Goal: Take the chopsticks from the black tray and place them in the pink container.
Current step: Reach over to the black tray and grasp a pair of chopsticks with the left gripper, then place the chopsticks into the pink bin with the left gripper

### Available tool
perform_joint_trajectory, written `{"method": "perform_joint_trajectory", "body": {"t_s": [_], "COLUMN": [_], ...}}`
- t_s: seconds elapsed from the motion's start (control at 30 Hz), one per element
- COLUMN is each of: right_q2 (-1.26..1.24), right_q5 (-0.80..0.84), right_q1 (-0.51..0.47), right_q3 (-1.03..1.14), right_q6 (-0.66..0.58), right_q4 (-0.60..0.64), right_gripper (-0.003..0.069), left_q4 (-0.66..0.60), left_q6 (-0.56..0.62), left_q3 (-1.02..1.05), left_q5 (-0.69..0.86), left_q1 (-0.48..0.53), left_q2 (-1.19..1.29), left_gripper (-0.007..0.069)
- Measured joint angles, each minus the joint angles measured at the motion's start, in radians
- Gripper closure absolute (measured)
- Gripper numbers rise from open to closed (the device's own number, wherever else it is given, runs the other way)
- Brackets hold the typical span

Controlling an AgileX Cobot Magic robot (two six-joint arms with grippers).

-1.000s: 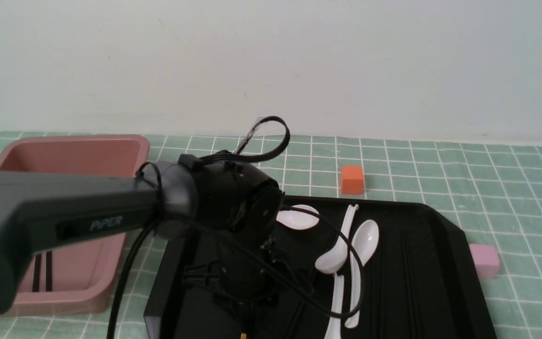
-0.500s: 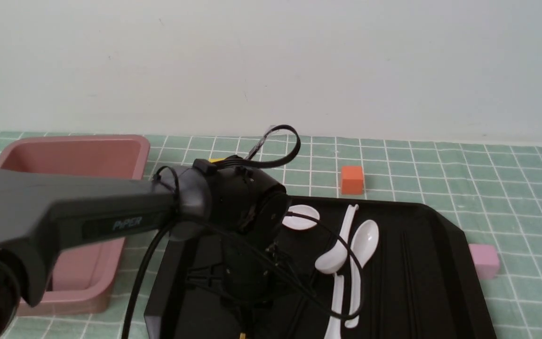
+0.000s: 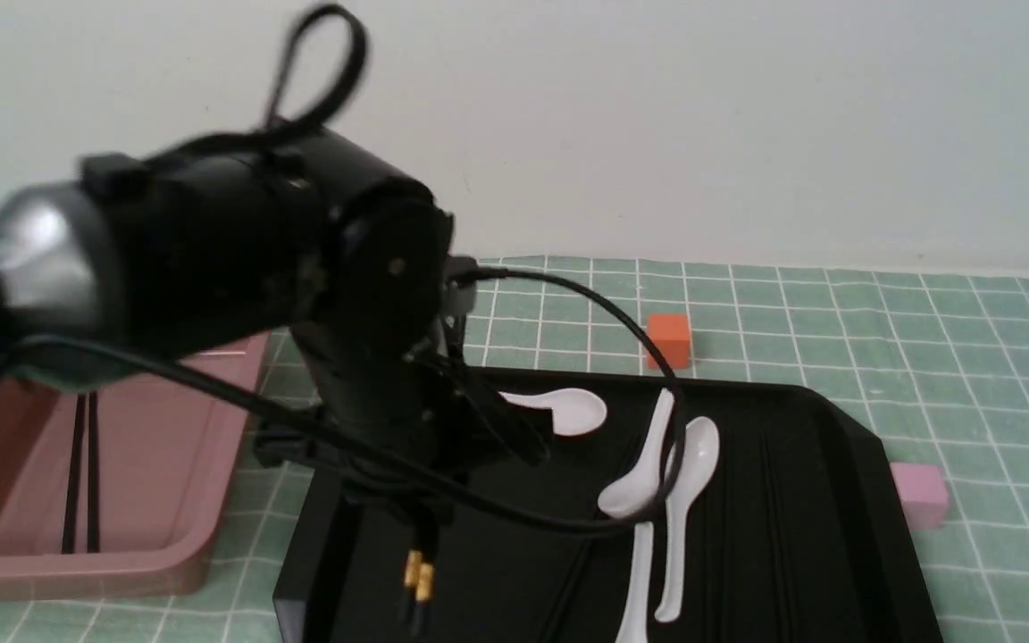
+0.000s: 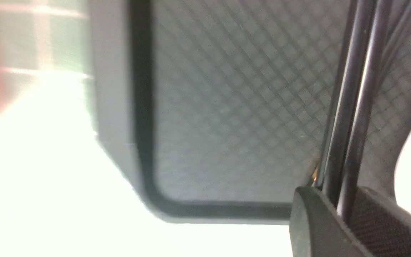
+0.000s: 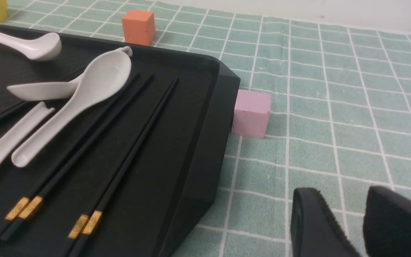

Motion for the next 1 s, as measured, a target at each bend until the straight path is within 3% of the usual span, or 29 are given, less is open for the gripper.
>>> {"method": "perform_joint_trajectory", "body": {"t_s": [0.2, 0.3, 0.33, 0.37, 0.47, 0.63, 0.77, 1.0], "right_q2": [0.000, 0.000, 0.000, 0.000, 0.000, 0.000, 0.000, 0.000], "right_q5": [0.000, 0.000, 0.000, 0.000, 0.000, 0.000, 0.000, 0.000], "right_q1": [0.000, 0.000, 0.000, 0.000, 0.000, 0.000, 0.000, 0.000], "right_q3": [0.000, 0.000, 0.000, 0.000, 0.000, 0.000, 0.000, 0.000], "right_q6": [0.000, 0.000, 0.000, 0.000, 0.000, 0.000, 0.000, 0.000], "right_q4": [0.000, 0.000, 0.000, 0.000, 0.000, 0.000, 0.000, 0.000], "right_gripper": [0.0419, 0.0419, 0.0419, 0.0419, 0.0419, 0.0419, 0.0419, 0.0419], "left_q4": [0.044, 0.047, 0.047, 0.047, 0.047, 0.051, 0.072, 0.127], "left_q6": [-0.006, 0.062, 0.062, 0.117, 0.183, 0.286, 0.292, 0.281], "left_q3": [0.000, 0.013, 0.014, 0.017, 0.019, 0.020, 0.020, 0.020], "left_q5": [0.095, 0.122, 0.122, 0.116, 0.085, -0.104, -0.188, -0.272], "left_q1": [0.104, 0.261, 0.270, 0.347, 0.422, 0.578, 0.640, 0.657], "left_q2": [-0.137, -0.169, -0.169, -0.160, -0.137, 0.011, 0.145, 0.264], "left_gripper": [0.0510, 0.0510, 0.0510, 0.0510, 0.0510, 0.0510, 0.0510, 0.0494]}}
